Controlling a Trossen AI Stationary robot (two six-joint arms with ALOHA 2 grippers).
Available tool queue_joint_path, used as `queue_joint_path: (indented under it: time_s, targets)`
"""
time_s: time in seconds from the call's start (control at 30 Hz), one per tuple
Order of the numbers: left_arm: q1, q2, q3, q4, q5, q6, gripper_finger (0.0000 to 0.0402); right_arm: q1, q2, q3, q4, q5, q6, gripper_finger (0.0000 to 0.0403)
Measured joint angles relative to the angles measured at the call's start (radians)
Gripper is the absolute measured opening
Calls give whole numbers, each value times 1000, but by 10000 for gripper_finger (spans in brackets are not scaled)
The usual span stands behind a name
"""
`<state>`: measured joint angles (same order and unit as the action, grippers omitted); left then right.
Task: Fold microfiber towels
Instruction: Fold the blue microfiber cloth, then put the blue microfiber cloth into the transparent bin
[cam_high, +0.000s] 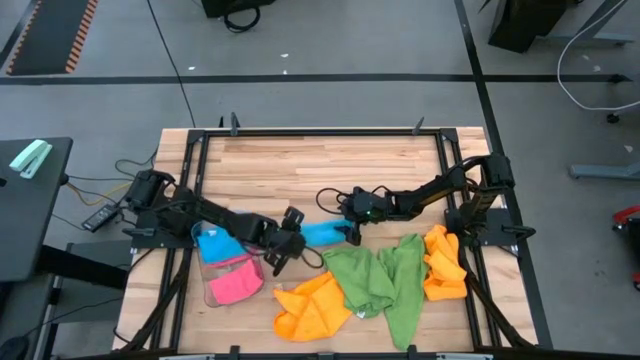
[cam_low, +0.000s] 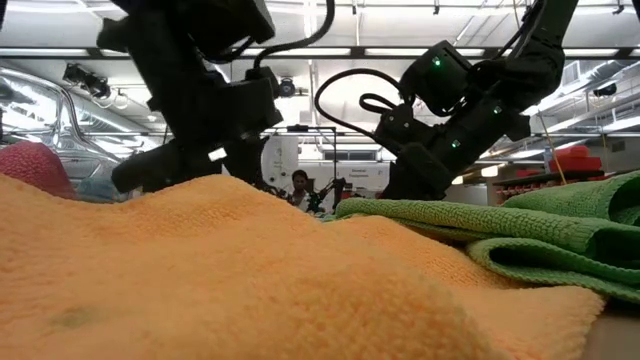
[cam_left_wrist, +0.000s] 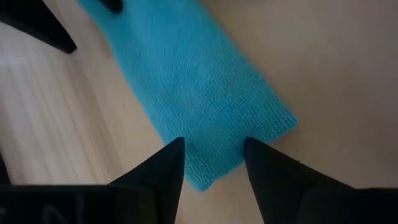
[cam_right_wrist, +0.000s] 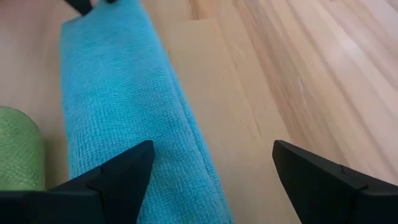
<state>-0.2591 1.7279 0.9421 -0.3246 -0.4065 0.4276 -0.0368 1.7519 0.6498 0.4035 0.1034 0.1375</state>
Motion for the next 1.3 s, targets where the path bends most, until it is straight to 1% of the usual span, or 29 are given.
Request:
queue_joint_path:
  time_s: [0.13, 0.23, 0.33, 0.4, 0.43, 0.57, 0.7, 0.83, 0.97, 1.03, 1.13, 1.23, 1.3]
  targets:
    - [-3, 0, 1, -1, 7, 58, 176, -4, -1, 0, -25, -1, -5, 339]
    - [-11, 0, 28, -62, 6, 87, 176, -21, -1, 0, -54, -9, -18, 339]
    - [2, 0, 78, -135, -25, 84, 176, -34, -2, 0, -62, -12, -30, 339]
    - [32, 0, 122, -158, -21, 45, 176, -35, -2, 2, -62, -12, -52, 339]
    - [51, -1, 142, -156, 2, 20, 175, -35, -2, 5, -64, -12, -65, 339]
    - [131, -2, 169, -159, 164, -56, 167, -35, -2, 29, -70, -11, -90, 339]
    - [193, -2, 169, -168, 243, -133, 155, -35, -2, 59, -69, -7, -124, 339]
    - [225, -2, 169, -168, 254, -196, 144, -35, -34, 86, -107, -1, -192, 339]
    - [245, -2, 170, -164, 257, -270, 140, -40, -133, 124, -253, 4, -236, 339]
    - [262, -2, 170, -161, 286, -334, 144, -40, -189, 129, -325, 4, -237, 339]
    - [301, -2, 170, -155, 383, -421, 157, -40, -266, 128, -404, 3, -234, 339]
    - [342, 1, 170, -122, 446, -522, 178, -35, -309, 107, -407, 2, -234, 339]
    - [363, 9, 170, -102, 459, -559, 196, -29, -327, 93, -403, -6, -239, 339]
